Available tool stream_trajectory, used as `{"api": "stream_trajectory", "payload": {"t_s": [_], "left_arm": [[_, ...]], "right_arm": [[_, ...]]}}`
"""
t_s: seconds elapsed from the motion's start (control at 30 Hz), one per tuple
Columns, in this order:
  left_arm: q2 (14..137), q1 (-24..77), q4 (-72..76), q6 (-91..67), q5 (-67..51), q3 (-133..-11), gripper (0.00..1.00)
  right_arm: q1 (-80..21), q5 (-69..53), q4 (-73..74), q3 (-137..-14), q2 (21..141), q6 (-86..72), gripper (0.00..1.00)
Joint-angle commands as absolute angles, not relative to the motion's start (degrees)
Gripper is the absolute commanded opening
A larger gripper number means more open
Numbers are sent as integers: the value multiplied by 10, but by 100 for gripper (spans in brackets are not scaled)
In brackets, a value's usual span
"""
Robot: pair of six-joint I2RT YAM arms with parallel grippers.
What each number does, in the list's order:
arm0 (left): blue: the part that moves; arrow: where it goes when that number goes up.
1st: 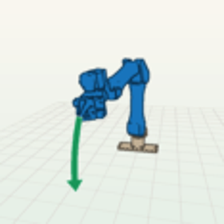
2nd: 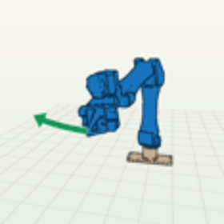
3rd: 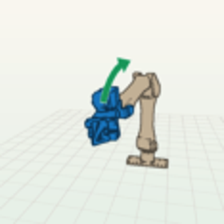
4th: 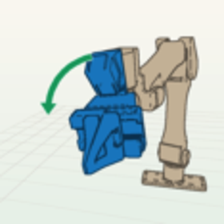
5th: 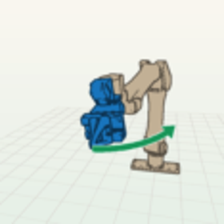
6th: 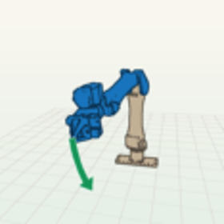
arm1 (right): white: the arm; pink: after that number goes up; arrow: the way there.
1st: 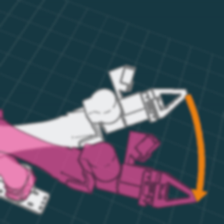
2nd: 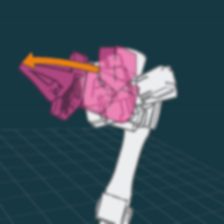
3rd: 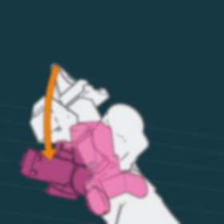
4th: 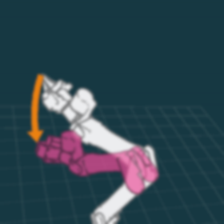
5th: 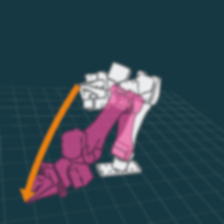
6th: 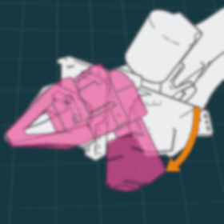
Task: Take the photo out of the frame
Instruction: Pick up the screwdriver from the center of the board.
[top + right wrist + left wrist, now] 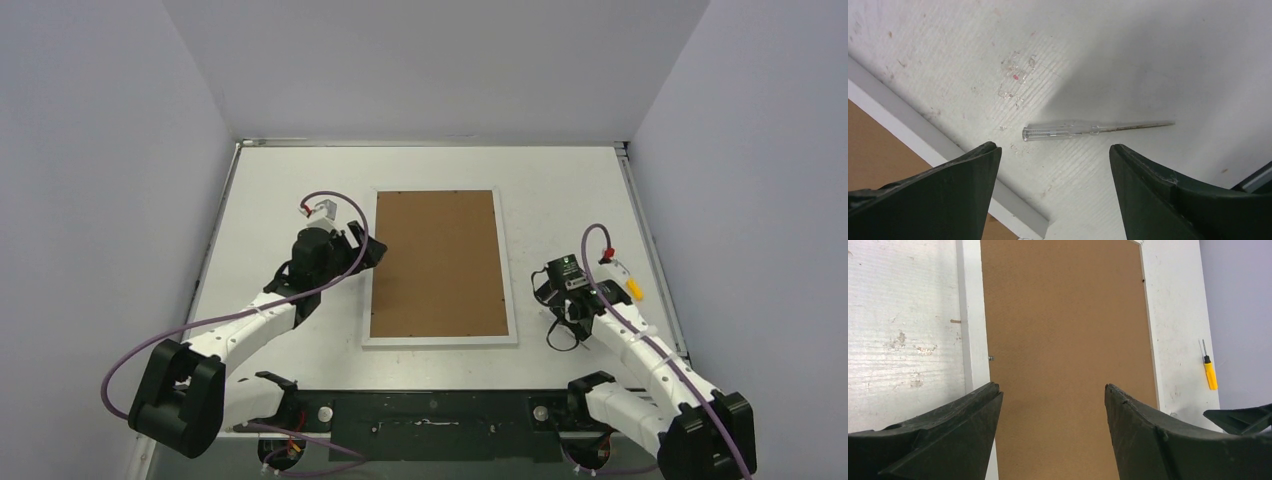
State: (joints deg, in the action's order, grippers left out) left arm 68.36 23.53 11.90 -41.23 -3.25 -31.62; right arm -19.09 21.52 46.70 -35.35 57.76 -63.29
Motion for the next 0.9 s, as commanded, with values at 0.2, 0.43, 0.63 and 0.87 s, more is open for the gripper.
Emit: {"api": "stream_trajectory", "payload": {"t_s": [0.2, 0.43, 0.63, 0.87], "left_arm": [[660, 241, 169, -404, -30, -304, 73], [637, 244, 156, -393, -5, -302, 73], [637, 248, 160, -392, -4, -297, 73], [637, 251, 163, -393, -4, -296, 73]], "right_arm": [[-181, 223, 575, -348, 545, -966, 83], [-180, 176, 578, -366, 609, -1013, 78], [-176, 160, 521, -353, 637, -1067, 71], [-150, 175, 518, -381, 701, -1075, 74]]}}
